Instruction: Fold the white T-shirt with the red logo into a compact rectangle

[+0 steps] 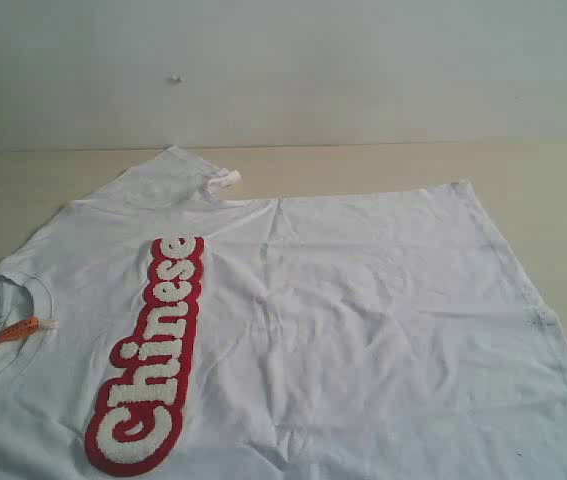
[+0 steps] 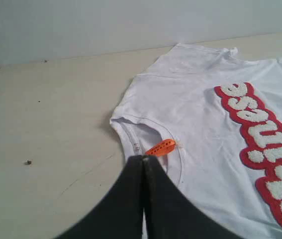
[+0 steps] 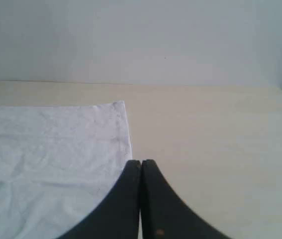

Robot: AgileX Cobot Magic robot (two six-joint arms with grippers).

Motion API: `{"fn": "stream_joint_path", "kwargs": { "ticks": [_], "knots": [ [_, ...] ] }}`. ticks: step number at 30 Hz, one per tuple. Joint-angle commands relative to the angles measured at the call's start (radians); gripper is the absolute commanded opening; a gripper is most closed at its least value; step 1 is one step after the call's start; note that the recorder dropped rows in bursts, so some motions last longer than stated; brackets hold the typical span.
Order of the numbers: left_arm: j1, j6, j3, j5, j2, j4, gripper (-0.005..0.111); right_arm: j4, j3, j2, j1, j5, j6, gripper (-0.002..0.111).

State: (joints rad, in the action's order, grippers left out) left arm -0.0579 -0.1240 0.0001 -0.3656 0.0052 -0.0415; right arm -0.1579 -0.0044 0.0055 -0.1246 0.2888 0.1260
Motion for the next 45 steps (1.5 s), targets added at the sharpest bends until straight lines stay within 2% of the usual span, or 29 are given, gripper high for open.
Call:
{"fn": "stream_joint_path", "kwargs": {
  "ticks": [1,10,15,17,20,22,24,29,32,34,39,41,45],
  "knots": [
    [0.001,-0.003,0.0,0.01,-0.005,-0.004,0.0,0.001,0.004,-0.006,0.003,-0.005,0.002,0.0],
    [0.001,-0.005,0.0,0.013,-0.005,-0.002,0.0,0.001,0.004,-0.006,0.003,-0.005,0.002,0.0],
    [0.001,-0.111,0.0,0.04,-0.005,0.103,0.0,-0.019,0.004,-0.006,0.003,-0.014,-0.014,0.0],
    [0.001,-0.105,0.0,0.081,-0.005,0.084,0.0,-0.046,0.004,-0.006,0.003,-0.061,-0.022,0.0],
    [0.001,-0.105,0.0,0.204,-0.005,0.041,0.0,0.06,0.004,-0.006,0.003,-0.169,0.02,0.0],
    [0.001,-0.095,0.0,0.343,-0.005,0.011,0.0,0.107,0.004,-0.006,0.003,-0.267,0.025,0.0],
    [0.001,-0.013,0.0,0.479,-0.005,-0.037,0.0,0.116,0.004,-0.006,0.003,-0.37,0.059,0.0],
    [0.001,0.387,0.0,0.696,-0.005,-0.079,0.0,0.133,0.004,-0.006,0.003,-0.546,0.198,0.0],
    [0.001,0.504,0.0,0.804,-0.005,-0.075,0.0,0.123,0.004,-0.006,0.003,-0.685,0.25,0.0],
    [0.001,0.528,-0.007,0.816,-0.005,-0.077,0.0,0.121,0.004,-0.006,0.003,-0.734,0.25,0.0],
    [0.001,0.533,-0.161,0.735,0.029,-0.075,0.0,0.121,-0.124,-0.006,0.003,-0.669,0.276,0.0],
    [0.001,0.528,-0.249,0.683,0.079,-0.066,0.0,0.104,-0.19,-0.002,0.003,-0.64,0.279,0.0],
    [0.001,0.496,-0.421,0.673,0.205,0.017,0.0,0.071,-0.316,0.05,0.003,-0.6,0.287,0.0]
  ]
}}
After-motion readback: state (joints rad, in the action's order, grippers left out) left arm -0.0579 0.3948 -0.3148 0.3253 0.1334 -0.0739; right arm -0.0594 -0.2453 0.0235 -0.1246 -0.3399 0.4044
